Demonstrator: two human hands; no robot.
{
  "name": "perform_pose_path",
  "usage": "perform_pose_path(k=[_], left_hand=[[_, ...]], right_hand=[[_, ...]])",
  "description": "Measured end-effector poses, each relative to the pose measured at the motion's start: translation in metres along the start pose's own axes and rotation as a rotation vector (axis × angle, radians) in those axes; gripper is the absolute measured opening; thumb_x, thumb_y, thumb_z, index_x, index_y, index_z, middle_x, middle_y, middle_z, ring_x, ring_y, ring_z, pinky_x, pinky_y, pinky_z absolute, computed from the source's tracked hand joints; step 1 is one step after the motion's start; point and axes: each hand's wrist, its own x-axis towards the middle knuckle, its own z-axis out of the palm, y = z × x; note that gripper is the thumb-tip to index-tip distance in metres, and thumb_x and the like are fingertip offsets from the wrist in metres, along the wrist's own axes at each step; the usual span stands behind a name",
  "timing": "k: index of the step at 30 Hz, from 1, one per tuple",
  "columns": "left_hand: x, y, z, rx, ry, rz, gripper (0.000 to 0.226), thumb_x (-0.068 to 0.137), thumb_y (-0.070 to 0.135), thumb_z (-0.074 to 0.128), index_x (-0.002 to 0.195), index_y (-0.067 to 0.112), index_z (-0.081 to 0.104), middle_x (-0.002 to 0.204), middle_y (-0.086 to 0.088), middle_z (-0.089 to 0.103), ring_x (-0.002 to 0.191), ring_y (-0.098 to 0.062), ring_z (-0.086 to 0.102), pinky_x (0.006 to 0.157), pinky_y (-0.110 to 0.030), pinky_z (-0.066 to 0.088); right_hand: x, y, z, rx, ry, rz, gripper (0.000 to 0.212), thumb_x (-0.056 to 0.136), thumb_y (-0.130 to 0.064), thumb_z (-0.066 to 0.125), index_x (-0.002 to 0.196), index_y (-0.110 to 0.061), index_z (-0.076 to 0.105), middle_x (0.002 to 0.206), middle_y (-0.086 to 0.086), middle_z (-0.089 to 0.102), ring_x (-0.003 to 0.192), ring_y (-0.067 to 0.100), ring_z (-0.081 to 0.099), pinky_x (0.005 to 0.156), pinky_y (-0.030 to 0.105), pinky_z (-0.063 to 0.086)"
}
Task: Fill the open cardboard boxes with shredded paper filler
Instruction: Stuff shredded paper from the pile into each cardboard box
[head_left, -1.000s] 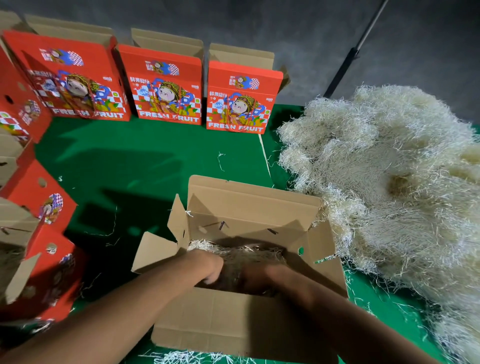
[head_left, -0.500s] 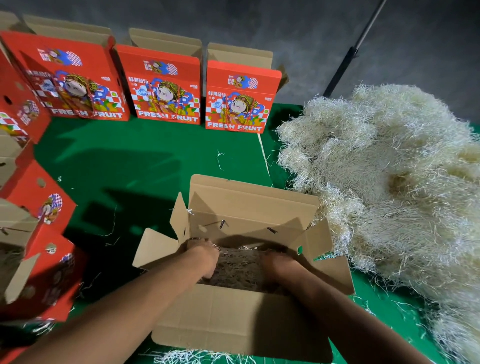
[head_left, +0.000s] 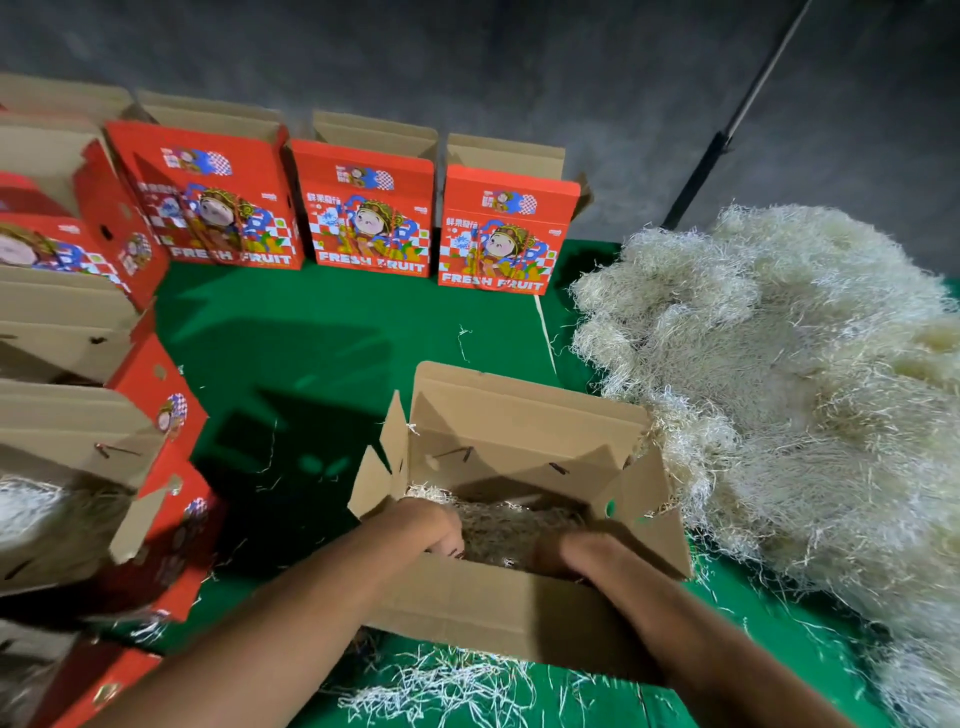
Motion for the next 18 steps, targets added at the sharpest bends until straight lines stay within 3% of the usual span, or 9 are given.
perform_pose_path(k=[2,3,5,8,10,12,14,16,18], left_hand=[[-0.02,0.001,-0.006,-0.071,0.138,0.038,0.031,0.101,0.027,0.047,0.124,0.009,0.06,0.111,-0.012,0.06,0.102,-0.031,0.057,0.092,-0.034,0.044],[-0.031,0.002,-0.009,-0.158,0.223,0.029,0.039,0.1,0.035,0.048,0.126,0.008,0.059,0.122,-0.012,0.061,0.11,-0.033,0.058,0.098,-0.038,0.045],[-0.054,0.005,-0.014,-0.288,0.336,0.037,0.048,0.099,0.043,0.049,0.124,0.003,0.06,0.128,-0.015,0.063,0.114,-0.035,0.061,0.098,-0.041,0.046],[-0.092,0.013,-0.014,-0.409,0.447,0.066,0.044,0.1,0.042,0.05,0.115,0.002,0.063,0.117,-0.015,0.067,0.107,-0.032,0.064,0.087,-0.037,0.046],[-0.116,0.018,-0.011,-0.445,0.535,0.082,0.034,0.1,0.04,0.052,0.099,0.009,0.067,0.095,-0.007,0.068,0.089,-0.025,0.066,0.078,-0.035,0.046],[-0.134,0.023,-0.003,-0.459,0.601,0.074,0.033,0.101,0.037,0.051,0.082,0.011,0.063,0.077,-0.003,0.061,0.066,-0.018,0.057,0.074,-0.034,0.048],[-0.145,0.025,0.011,-0.425,0.598,0.042,0.035,0.102,0.034,0.049,0.075,0.012,0.057,0.07,0.002,0.05,0.054,-0.014,0.045,0.069,-0.032,0.048],[-0.148,0.024,0.023,-0.38,0.624,0.019,0.035,0.103,0.033,0.047,0.081,0.01,0.061,0.075,0.007,0.045,0.053,-0.01,0.045,0.056,-0.027,0.043],[-0.148,0.025,0.033,-0.37,0.659,0.028,0.035,0.104,0.034,0.045,0.083,0.012,0.062,0.081,0.004,0.053,0.052,-0.008,0.045,0.048,-0.023,0.037]], right_hand=[[-0.019,-0.001,-0.004,0.0,0.085,-0.056,0.043,0.104,-0.024,0.043,0.146,-0.013,0.047,0.148,0.013,0.049,0.12,0.029,0.056,0.111,0.038,0.038],[-0.032,-0.001,-0.008,-0.014,0.132,-0.065,0.041,0.102,-0.014,0.045,0.143,-0.01,0.049,0.143,0.015,0.054,0.11,0.028,0.06,0.103,0.034,0.041],[-0.053,-0.001,-0.016,0.01,0.268,-0.063,0.035,0.096,-0.005,0.052,0.131,-0.004,0.056,0.131,0.016,0.063,0.11,0.029,0.064,0.086,0.029,0.045],[-0.089,-0.001,-0.028,0.088,0.442,-0.087,0.031,0.093,-0.011,0.052,0.123,-0.009,0.06,0.122,0.012,0.067,0.109,0.029,0.065,0.087,0.033,0.05],[-0.112,0.002,-0.032,0.165,0.526,-0.132,0.027,0.092,-0.018,0.053,0.118,-0.016,0.063,0.111,0.006,0.07,0.099,0.025,0.067,0.084,0.034,0.055],[-0.131,0.008,-0.031,0.255,0.572,-0.229,0.019,0.096,-0.02,0.054,0.109,-0.016,0.067,0.096,0.002,0.072,0.081,0.017,0.069,0.069,0.026,0.056],[-0.146,0.013,-0.022,0.306,0.541,-0.301,0.017,0.1,-0.017,0.051,0.096,-0.015,0.067,0.084,0.0,0.068,0.064,0.012,0.063,0.053,0.016,0.049],[-0.154,0.015,-0.01,0.337,0.515,-0.341,0.019,0.101,-0.014,0.049,0.091,-0.013,0.065,0.085,0.003,0.067,0.069,0.015,0.066,0.058,0.02,0.054],[-0.159,0.017,0.002,0.366,0.525,-0.339,0.018,0.102,-0.015,0.05,0.098,-0.009,0.066,0.092,0.007,0.068,0.079,0.019,0.069,0.068,0.026,0.059]])
